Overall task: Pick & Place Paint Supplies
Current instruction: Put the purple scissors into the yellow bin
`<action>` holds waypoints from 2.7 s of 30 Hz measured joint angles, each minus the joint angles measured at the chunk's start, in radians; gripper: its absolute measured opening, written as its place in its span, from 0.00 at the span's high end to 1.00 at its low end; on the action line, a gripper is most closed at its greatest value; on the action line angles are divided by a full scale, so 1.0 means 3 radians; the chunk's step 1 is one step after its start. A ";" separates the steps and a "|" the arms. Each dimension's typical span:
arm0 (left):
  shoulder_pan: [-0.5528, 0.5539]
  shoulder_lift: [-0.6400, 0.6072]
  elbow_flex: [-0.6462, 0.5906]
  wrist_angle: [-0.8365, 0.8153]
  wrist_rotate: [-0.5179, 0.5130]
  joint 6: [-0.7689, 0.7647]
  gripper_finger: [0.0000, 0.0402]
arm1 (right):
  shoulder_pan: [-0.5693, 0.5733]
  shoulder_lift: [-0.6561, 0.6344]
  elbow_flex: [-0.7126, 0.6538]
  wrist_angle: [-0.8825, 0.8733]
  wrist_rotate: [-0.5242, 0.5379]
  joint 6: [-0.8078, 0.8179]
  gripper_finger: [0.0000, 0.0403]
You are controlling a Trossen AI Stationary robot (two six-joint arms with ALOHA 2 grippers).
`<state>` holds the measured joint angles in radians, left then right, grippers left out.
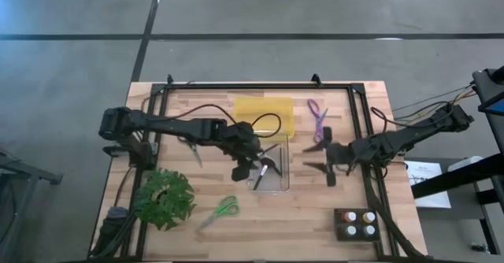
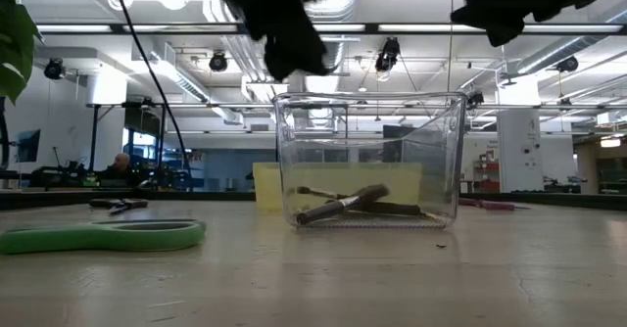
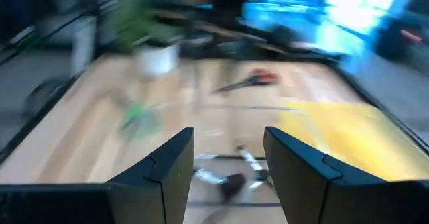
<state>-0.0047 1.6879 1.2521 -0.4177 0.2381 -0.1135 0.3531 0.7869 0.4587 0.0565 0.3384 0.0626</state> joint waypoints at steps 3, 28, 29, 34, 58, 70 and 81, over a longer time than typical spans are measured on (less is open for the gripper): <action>-0.0057 -0.0183 0.0023 0.0030 0.0055 0.0338 0.55 | -0.0011 -0.0003 0.0068 -0.0005 0.0528 0.0538 0.55; -0.0111 -0.1218 -0.0818 0.0849 -0.1598 0.0080 0.55 | -0.2039 0.1866 0.2572 -0.4171 0.0316 0.2404 0.55; -0.0099 -0.1254 -0.0850 0.0917 -0.1611 0.0104 0.55 | -0.2132 0.1961 0.2590 -0.4218 0.0282 0.2364 0.55; -0.0069 -0.1501 -0.0993 0.0886 -0.1672 0.0035 0.55 | -0.2528 0.2273 0.2507 -0.4394 0.0240 0.2362 0.55; -0.0120 -0.1976 -0.1372 0.1121 -0.1667 0.0026 0.55 | -0.3044 0.2332 0.1118 -0.2574 -0.0581 0.2663 0.55; -0.0122 -0.1976 -0.1372 0.1146 -0.1667 0.0026 0.55 | -0.3207 0.2364 0.1050 -0.2369 -0.0612 0.2833 0.55; -0.0128 -0.1976 -0.1398 0.1161 -0.1662 0.0010 0.55 | -0.3220 0.2776 0.1068 -0.2320 -0.0590 0.2956 0.55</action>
<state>-0.0430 1.0950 0.8326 -0.0692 -0.2604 -0.1104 -0.6128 1.6197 0.7792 -0.6395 0.1615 0.9493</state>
